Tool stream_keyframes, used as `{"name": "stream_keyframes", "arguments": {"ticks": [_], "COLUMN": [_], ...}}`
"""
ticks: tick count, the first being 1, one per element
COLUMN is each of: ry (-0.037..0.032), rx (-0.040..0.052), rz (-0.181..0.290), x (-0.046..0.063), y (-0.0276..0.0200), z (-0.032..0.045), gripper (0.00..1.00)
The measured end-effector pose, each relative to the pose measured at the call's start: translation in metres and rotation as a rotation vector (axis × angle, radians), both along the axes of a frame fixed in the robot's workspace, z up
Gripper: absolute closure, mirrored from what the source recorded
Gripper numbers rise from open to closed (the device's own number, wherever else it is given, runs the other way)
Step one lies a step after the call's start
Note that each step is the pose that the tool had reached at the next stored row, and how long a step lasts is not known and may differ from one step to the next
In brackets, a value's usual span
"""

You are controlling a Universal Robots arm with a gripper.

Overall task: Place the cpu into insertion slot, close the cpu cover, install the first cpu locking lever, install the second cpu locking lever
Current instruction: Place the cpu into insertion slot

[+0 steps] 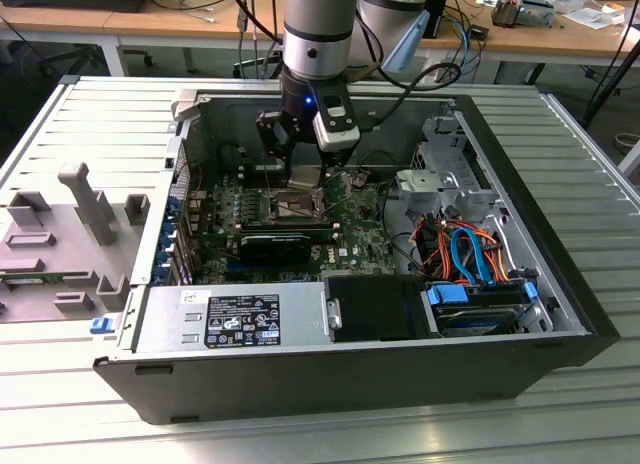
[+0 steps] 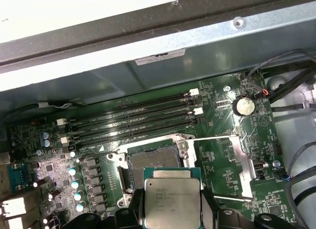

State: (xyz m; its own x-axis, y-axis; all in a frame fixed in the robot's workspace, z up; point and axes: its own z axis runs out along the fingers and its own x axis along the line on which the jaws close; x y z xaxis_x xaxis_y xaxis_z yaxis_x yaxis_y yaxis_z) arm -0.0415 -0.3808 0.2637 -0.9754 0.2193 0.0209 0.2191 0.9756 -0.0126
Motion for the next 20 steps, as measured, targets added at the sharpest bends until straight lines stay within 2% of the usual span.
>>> {"name": "stream_keyframes", "arguments": {"ticks": [20], "ry": [0.0000], "rx": [0.0000], "rz": [-0.056], "x": [0.0000], "y": [0.0000], "z": [-0.0004], "gripper": [0.45]}}
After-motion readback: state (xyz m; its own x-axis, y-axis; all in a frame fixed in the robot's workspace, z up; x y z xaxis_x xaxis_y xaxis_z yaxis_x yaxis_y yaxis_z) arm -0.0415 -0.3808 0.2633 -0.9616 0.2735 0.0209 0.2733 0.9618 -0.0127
